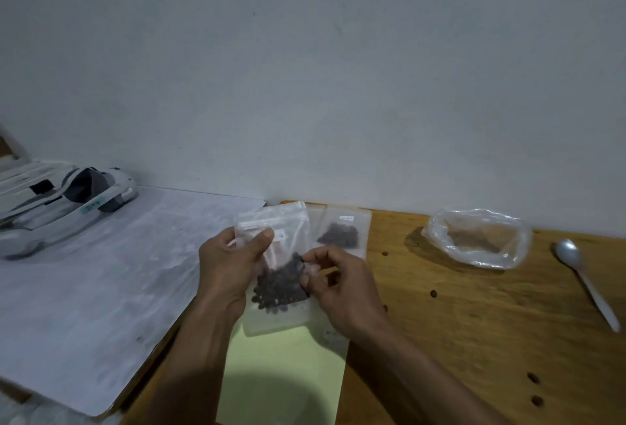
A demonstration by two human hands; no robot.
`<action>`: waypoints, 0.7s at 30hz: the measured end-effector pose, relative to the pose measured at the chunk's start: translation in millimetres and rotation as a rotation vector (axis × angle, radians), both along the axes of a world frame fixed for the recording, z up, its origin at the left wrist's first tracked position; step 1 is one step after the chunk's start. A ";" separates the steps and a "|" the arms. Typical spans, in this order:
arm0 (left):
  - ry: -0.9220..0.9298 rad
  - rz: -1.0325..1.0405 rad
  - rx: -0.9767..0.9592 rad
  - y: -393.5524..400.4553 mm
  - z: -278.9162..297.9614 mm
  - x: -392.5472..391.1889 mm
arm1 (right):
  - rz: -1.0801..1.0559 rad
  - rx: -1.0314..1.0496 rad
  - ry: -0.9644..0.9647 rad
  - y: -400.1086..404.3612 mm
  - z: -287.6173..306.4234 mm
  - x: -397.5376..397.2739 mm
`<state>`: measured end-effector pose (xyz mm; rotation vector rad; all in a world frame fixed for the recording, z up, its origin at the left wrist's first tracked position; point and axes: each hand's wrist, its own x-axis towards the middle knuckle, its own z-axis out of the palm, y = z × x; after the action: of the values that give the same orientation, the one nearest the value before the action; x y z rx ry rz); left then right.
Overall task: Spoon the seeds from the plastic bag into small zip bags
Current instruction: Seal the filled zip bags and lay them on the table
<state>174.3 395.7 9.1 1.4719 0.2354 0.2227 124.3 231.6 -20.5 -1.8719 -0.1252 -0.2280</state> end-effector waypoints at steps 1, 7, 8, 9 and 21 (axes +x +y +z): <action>0.007 -0.019 0.040 1.5 1.1 2.8 | -0.016 0.031 0.013 -0.8 0.1 4.8; 0.063 -0.153 0.315 2.3 0.0 22.5 | -0.187 0.202 0.082 -2.8 7.3 49.7; 0.055 -0.164 0.355 0.8 -0.9 28.0 | -0.213 0.222 0.094 -2.5 7.5 57.8; 0.041 -0.173 0.389 -1.6 -0.9 33.7 | -0.241 0.222 0.099 -2.3 8.0 65.7; 0.058 -0.221 0.730 -16.4 -19.8 115.4 | -0.216 -0.681 0.131 -1.8 -5.0 147.8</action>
<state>289.6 379.3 -10.7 2.2141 0.0295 0.0848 272.1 229.8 -25.5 -2.5756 0.1067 -0.2263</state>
